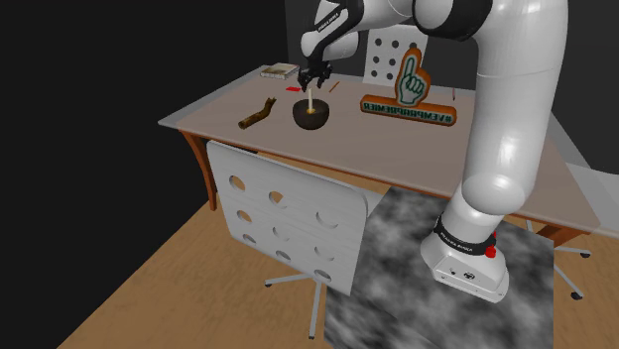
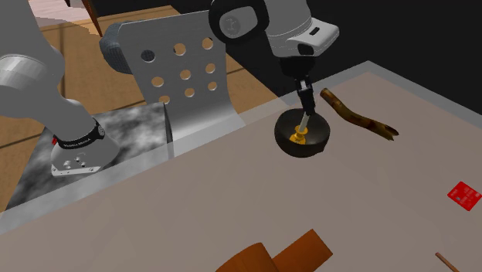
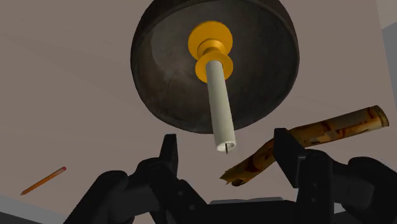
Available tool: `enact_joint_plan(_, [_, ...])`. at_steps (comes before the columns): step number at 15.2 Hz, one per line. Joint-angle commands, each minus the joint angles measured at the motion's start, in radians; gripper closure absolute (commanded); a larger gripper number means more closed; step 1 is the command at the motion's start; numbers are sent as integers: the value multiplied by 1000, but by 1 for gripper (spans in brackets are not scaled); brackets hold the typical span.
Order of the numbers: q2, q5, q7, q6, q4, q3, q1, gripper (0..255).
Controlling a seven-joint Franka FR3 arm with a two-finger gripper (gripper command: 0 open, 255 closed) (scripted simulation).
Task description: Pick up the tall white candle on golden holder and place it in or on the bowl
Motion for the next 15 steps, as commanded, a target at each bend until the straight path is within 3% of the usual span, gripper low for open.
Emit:
enact_joint_plan(1, [0, 0, 0, 0, 0, 0, 0, 0])
enact_joint_plan(4, [0, 0, 0, 0, 0, 0, 0, 0])
enact_joint_plan(8, [-110, -61, 39, -76, -27, -21, 27, 0])
enact_joint_plan(15, [-110, -61, 39, -76, -27, -21, 27, 0])
